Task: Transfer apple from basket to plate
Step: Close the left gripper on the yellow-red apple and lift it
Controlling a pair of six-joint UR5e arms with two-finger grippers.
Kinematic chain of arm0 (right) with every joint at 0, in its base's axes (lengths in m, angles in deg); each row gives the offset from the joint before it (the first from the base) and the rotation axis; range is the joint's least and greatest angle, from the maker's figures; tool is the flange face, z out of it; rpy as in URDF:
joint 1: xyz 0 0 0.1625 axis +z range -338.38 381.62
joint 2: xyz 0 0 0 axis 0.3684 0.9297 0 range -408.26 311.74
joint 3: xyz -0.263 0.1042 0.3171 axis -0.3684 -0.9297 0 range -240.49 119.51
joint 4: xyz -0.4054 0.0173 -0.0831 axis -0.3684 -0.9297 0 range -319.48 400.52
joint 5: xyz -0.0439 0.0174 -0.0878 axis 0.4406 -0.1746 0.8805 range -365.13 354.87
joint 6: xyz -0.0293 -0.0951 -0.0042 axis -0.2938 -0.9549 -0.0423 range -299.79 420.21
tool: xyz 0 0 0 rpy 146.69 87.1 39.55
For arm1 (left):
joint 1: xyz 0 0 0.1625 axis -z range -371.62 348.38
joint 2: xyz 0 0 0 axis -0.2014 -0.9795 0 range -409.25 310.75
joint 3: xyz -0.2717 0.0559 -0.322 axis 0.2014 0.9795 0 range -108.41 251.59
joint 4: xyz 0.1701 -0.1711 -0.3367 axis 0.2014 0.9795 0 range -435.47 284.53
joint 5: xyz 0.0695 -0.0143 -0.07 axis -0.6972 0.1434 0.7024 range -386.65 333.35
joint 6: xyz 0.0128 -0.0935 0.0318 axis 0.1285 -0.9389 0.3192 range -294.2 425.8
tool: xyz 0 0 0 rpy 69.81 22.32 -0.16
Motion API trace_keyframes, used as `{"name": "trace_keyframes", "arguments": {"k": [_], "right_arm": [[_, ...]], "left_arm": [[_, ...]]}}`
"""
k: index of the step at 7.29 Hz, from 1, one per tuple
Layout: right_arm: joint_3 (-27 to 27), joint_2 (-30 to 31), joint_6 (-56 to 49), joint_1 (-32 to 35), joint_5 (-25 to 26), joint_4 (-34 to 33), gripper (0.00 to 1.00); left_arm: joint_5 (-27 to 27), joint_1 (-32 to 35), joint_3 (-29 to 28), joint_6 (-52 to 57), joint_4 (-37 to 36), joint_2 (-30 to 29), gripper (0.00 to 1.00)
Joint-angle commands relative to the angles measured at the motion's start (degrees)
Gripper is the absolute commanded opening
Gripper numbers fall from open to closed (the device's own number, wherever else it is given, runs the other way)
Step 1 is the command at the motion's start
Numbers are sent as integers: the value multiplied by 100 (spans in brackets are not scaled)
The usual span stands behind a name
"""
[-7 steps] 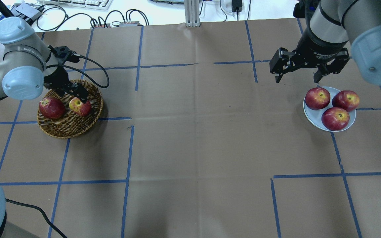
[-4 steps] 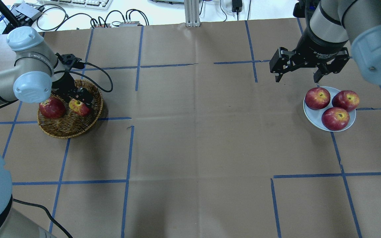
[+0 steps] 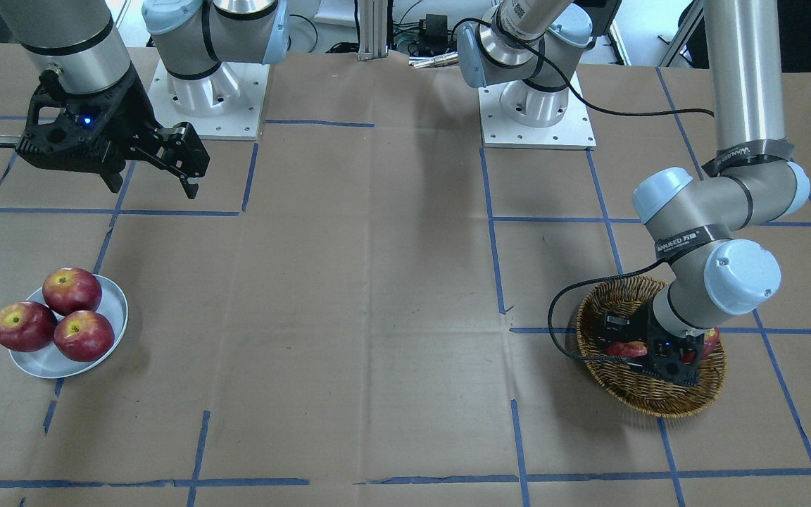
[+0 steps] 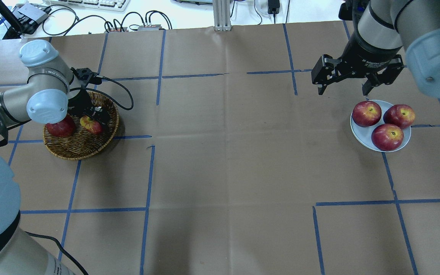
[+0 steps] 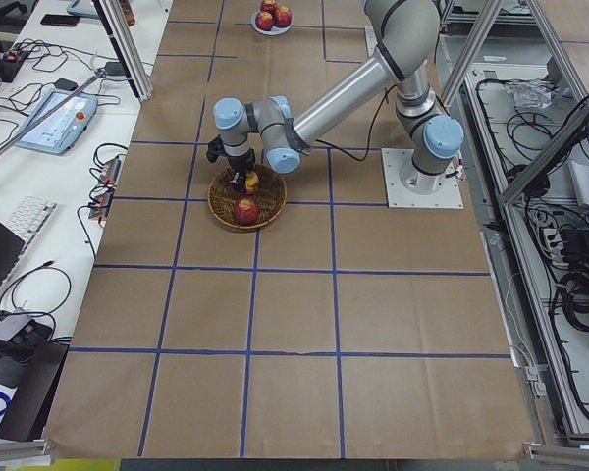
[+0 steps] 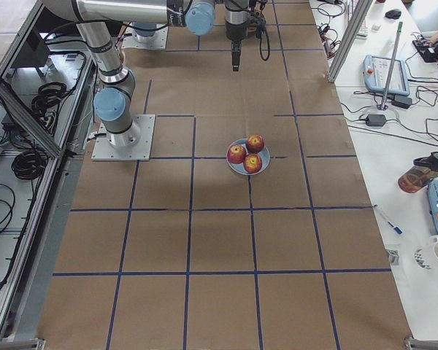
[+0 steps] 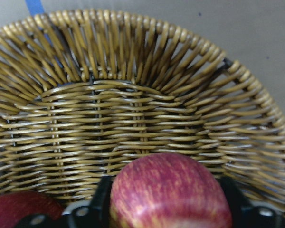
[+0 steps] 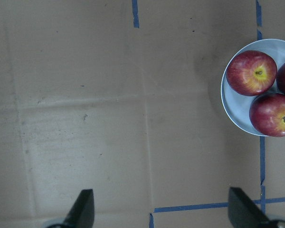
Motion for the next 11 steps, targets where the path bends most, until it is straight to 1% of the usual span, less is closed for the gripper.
{"name": "trace_keyframes", "arguments": {"k": [1, 2, 3, 4, 5, 6, 7, 8, 9, 10, 11], "right_arm": [[0, 0, 0, -1, -5, -9, 100], [-9, 0, 0, -10, -5, -9, 100], [-9, 0, 0, -1, -5, -9, 100], [-9, 0, 0, -1, -5, -9, 100], [-9, 0, 0, -1, 4, -9, 100], [-9, 0, 0, 8, -5, -9, 100], [0, 0, 0, 8, 4, 0, 100], [0, 8, 0, 16, -5, 0, 100], [9, 9, 0, 16, -5, 0, 100], [0, 9, 0, 16, -5, -9, 100], [9, 9, 0, 8, -5, 0, 100]], "left_arm": [[-60, 34, -31, -25, 88, 156, 54], [-78, 139, -206, -242, 323, 436, 54], [-17, 401, -442, -1019, 857, 787, 54], [-7, 969, -714, -1740, 1349, 887, 54], [1, 1628, -952, -2870, 1598, 818, 54], [36, 2295, -1024, -3951, 1635, 722, 54], [71, 2850, -1051, -4815, 1522, 486, 54], [263, 3334, -1156, -5493, 1086, 83, 54], [204, 3679, -1270, -5753, 899, -226, 54], [177, 3882, -1271, -5781, 654, -411, 54], [229, 3910, -1149, -5860, 268, -561, 54]]}}
